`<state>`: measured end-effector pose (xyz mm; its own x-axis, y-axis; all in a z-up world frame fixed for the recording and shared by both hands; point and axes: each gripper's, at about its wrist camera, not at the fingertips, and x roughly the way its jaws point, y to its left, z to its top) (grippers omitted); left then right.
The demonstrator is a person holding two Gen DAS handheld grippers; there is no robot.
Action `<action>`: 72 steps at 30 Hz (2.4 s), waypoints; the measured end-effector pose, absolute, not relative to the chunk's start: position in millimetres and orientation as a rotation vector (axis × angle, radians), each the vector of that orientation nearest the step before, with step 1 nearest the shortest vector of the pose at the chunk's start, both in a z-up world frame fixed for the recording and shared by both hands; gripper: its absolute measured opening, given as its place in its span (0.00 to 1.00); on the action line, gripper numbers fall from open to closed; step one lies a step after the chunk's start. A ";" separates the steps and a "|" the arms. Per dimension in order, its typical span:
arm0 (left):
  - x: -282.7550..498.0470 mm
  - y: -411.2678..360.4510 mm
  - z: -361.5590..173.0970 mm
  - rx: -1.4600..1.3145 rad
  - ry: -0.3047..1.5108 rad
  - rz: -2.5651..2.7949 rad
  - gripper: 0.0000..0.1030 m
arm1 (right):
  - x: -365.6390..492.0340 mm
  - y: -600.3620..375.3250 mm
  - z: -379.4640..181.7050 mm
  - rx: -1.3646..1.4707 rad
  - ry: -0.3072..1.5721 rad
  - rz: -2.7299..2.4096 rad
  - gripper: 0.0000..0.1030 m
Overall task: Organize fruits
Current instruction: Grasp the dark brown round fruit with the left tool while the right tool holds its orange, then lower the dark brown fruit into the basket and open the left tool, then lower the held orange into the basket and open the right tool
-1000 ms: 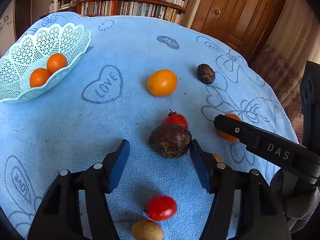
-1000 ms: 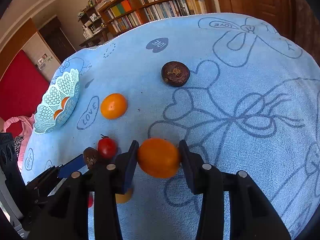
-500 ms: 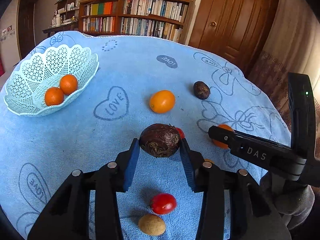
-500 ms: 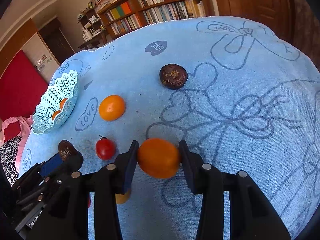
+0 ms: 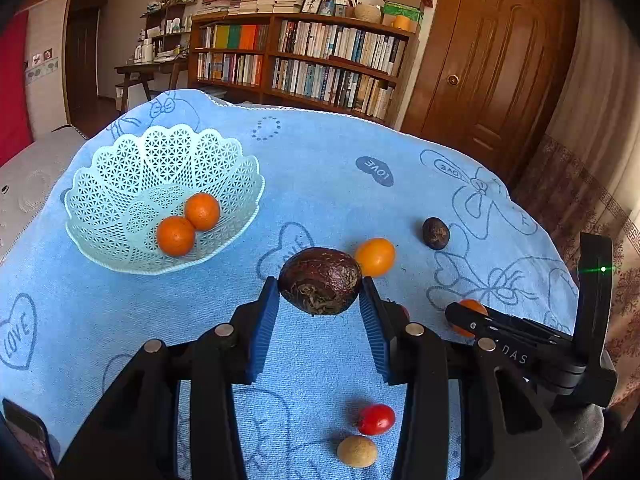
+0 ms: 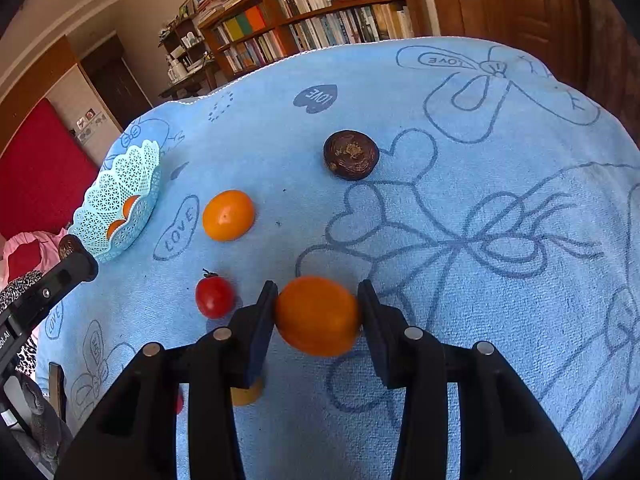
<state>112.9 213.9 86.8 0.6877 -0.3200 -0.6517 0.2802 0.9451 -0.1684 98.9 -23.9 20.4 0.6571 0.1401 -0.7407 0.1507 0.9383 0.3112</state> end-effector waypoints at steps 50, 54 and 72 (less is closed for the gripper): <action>144.5 407.9 166.2 -0.101 0.712 -0.186 0.91 | 117.2 34.5 56.6 0.259 0.817 0.096 0.41; 128.1 421.7 171.2 -0.126 0.680 -0.197 0.92 | 131.9 68.3 69.9 0.231 0.816 0.166 0.41; 103.1 473.6 161.5 -0.210 0.635 -0.187 0.92 | 206.1 199.4 92.4 0.093 0.832 0.296 0.41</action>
